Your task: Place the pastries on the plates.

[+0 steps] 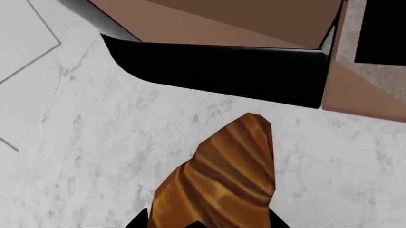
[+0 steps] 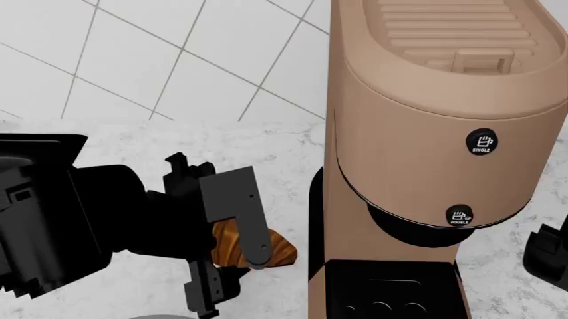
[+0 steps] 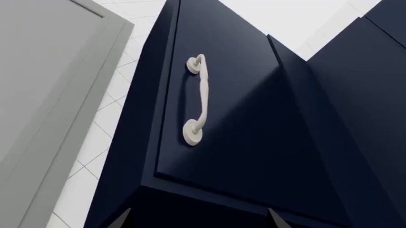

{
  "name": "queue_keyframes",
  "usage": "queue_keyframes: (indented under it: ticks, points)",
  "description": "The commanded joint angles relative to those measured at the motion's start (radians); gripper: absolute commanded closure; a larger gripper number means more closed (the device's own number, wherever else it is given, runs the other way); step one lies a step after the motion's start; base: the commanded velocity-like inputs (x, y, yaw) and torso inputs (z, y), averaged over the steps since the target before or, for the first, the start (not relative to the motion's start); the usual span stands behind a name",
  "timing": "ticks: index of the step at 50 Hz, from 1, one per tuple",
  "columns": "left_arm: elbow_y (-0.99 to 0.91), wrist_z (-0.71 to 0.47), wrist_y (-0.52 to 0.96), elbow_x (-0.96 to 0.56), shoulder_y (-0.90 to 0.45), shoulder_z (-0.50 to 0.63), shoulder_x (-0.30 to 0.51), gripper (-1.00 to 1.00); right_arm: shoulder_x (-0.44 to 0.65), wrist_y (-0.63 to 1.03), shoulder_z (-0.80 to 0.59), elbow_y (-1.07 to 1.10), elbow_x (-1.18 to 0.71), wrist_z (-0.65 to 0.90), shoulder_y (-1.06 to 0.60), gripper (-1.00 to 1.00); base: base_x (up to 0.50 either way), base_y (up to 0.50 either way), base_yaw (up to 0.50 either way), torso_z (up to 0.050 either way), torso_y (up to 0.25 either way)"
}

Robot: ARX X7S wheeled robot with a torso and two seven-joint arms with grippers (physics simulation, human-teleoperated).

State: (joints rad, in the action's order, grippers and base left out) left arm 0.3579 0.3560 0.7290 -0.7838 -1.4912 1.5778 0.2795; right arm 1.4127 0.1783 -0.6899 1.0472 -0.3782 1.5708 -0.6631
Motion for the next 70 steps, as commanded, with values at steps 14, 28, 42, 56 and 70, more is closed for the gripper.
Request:
queue_keyframes:
  ticks: [14,28,42,56,70]
  points:
    - [-0.269,-0.107,0.096,-0.084,-0.063,-0.123,0.134,1.0,-0.026,0.003,0.025,0.0,0.016,-0.001,0.01,-1.0,0.0,0.0,0.0,0.0,0.0]
    - [-0.421,-0.206,0.143,-0.122,-0.115,-0.184,0.253,1.0,-0.096,0.039,-0.095,-0.024,0.018,-0.024,-0.133,-1.0,0.0,0.0,0.0,0.0,0.0]
    - [-0.733,-0.421,0.256,-0.24,-0.168,-0.288,0.454,1.0,-0.131,0.013,-0.098,-0.101,-0.034,-0.113,-0.112,-1.0,0.0,0.0,0.0,0.0,0.0]
    - [-0.965,-0.679,0.229,-0.407,-0.047,-0.382,0.631,1.0,-0.173,0.069,-0.112,-0.111,-0.019,-0.129,-0.105,-1.0,-0.06,0.0,0.0,0.0,0.0]
    - [-0.986,-0.725,0.229,-0.444,-0.033,-0.397,0.663,1.0,-0.177,0.088,-0.095,-0.096,-0.042,-0.138,-0.111,-1.0,-0.5,0.0,0.0,0.0,0.0]
